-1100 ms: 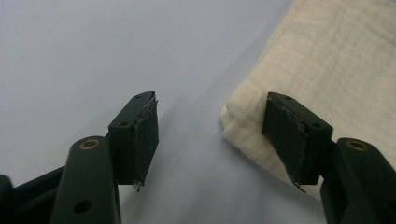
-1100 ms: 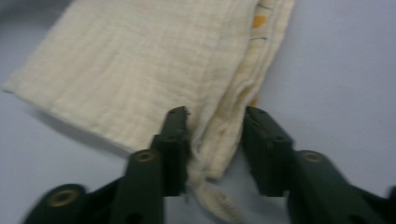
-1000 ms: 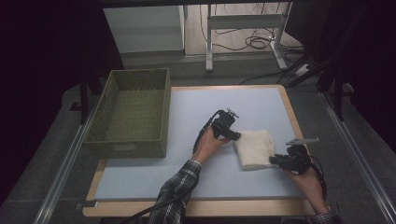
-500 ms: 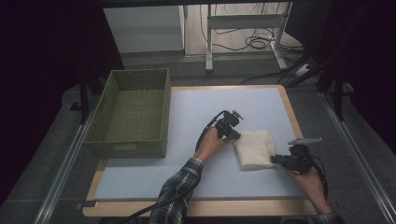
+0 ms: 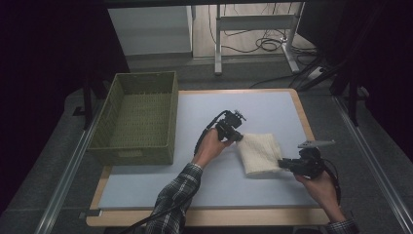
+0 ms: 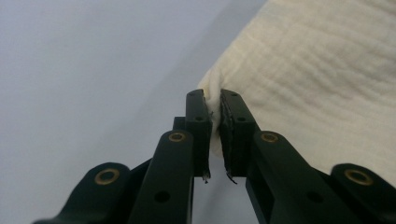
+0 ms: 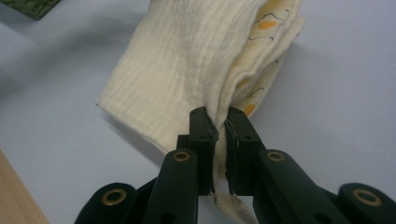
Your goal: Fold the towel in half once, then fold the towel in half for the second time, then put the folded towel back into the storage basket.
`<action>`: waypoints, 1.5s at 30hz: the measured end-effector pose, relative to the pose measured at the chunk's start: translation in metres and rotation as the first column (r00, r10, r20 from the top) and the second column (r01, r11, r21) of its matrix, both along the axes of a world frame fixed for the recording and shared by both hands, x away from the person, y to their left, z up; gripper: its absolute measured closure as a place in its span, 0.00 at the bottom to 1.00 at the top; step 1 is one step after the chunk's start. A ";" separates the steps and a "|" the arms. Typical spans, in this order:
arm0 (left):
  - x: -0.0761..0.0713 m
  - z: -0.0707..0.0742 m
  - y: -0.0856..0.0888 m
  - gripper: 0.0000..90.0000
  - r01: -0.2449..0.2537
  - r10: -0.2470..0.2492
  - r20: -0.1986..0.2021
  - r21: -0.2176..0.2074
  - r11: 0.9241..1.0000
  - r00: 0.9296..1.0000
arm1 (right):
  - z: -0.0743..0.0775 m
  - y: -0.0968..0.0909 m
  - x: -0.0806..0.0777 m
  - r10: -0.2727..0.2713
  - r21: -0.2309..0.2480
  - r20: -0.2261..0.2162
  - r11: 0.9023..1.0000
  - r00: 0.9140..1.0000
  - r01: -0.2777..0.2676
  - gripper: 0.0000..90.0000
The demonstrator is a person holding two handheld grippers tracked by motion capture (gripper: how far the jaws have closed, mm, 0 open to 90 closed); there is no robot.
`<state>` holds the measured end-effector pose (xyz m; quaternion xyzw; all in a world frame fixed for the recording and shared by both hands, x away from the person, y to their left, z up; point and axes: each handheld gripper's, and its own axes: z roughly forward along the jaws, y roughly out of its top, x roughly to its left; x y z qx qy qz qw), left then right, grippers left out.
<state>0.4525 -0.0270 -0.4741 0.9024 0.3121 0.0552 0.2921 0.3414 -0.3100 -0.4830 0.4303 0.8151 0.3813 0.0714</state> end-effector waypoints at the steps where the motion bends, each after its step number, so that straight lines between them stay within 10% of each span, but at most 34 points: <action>1: -0.001 0.001 0.002 0.92 -0.005 0.005 -0.001 -0.008 1.000 1.000 | 0.001 0.002 0.000 0.003 0.002 0.003 1.000 1.000 -0.003 0.91; 45: -0.017 0.076 0.112 0.90 -0.091 0.093 -0.028 0.068 0.994 0.995 | 0.047 0.094 0.022 0.188 0.030 0.056 0.981 0.981 -0.190 0.91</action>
